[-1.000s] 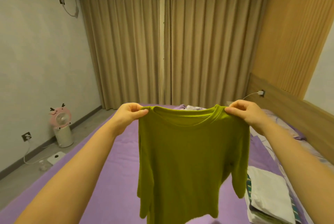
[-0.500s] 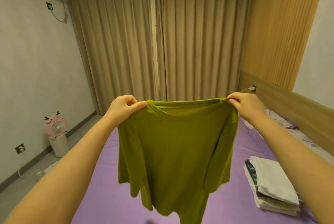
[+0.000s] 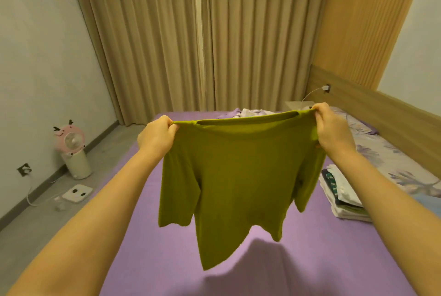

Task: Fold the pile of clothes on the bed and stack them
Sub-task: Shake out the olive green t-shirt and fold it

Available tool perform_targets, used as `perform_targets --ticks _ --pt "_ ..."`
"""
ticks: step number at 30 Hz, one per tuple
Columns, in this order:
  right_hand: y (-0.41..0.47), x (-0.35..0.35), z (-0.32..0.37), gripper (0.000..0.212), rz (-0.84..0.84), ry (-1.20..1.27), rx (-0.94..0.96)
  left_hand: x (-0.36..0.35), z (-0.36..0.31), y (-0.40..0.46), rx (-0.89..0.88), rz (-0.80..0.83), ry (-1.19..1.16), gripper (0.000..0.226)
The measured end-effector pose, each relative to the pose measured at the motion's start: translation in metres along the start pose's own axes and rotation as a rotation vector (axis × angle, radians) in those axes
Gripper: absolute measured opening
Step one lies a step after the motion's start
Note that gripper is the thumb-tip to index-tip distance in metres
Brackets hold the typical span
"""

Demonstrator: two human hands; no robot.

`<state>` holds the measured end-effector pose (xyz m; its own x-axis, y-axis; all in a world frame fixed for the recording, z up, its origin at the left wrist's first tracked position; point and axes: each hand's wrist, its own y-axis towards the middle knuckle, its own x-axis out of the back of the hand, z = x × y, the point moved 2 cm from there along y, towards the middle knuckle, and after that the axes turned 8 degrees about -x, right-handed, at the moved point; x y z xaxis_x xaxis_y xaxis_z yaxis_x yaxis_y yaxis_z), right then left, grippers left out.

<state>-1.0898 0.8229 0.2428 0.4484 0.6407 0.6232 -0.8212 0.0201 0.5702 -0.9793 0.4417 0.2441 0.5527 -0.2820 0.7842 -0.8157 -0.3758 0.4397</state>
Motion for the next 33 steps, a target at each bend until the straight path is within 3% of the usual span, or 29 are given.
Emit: perform_targets --ticks 3,6,11,15,21,30,33 --pt "-0.02 0.001 0.002 0.026 -0.025 -0.137 0.021 -0.007 0.013 -0.012 0.004 0.064 -0.195 0.023" --pt "-0.03 0.005 0.005 0.028 -0.046 -0.223 0.027 -0.002 0.015 -0.018 -0.032 -0.015 -0.419 0.018" --pt "-0.022 0.012 0.01 0.028 -0.103 -0.247 0.048 0.011 0.015 -0.007 -0.227 -0.17 -0.138 0.024" --pt "-0.012 -0.003 0.01 0.026 -0.111 -0.211 0.053 -0.006 0.019 0.007 -0.235 -0.143 -0.052 0.027" --pt "-0.016 -0.081 -0.032 0.024 0.177 -0.185 -0.024 -0.095 0.039 0.009 -0.133 0.11 -0.071 0.023" --pt "-0.03 -0.221 -0.136 0.021 0.698 -0.084 -0.388 -0.246 0.07 0.007 0.161 0.484 -0.123 0.017" --pt "-0.036 -0.259 -0.168 0.02 0.788 -0.073 -0.495 -0.285 0.079 0.003 0.248 0.562 -0.163 0.017"
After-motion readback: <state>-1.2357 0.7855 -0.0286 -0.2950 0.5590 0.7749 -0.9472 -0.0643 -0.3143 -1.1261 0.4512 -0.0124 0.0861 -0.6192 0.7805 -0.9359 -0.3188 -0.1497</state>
